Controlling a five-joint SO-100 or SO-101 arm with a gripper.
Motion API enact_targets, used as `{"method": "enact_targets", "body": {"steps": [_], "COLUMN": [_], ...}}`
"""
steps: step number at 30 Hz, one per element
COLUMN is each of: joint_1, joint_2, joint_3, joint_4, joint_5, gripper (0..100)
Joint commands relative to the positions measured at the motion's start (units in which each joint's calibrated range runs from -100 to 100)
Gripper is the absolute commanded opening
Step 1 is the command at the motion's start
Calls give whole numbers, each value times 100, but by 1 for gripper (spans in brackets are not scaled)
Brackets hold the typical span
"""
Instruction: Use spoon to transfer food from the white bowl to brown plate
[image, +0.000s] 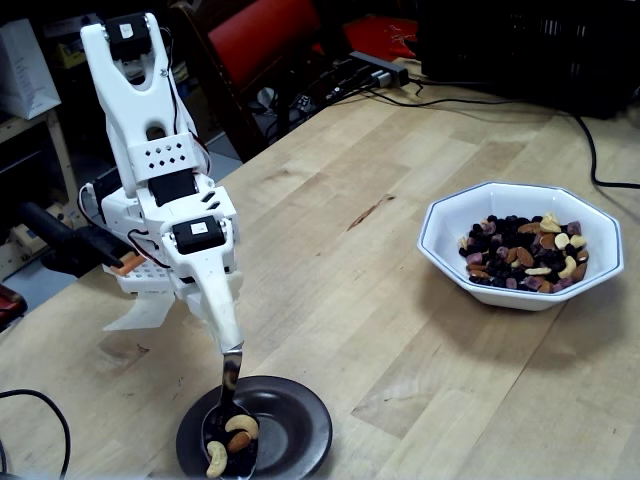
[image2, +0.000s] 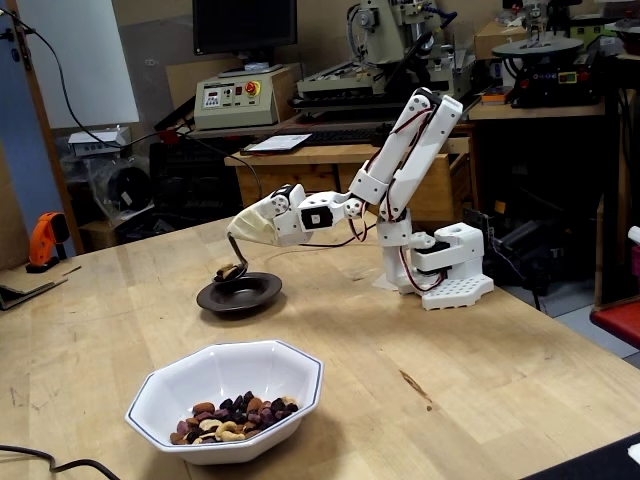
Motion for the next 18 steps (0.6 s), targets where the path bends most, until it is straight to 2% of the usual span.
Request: {"method": "enact_targets", "body": {"steps": [1,10,18], "joint_1": [27,-277,-855], "joint_2": [-21,-21,-29], "joint_3": [55,64,73], "joint_4": [-54,-46,-46], "joint_5": [98,991,1250], "gripper": [4,4,4]}}
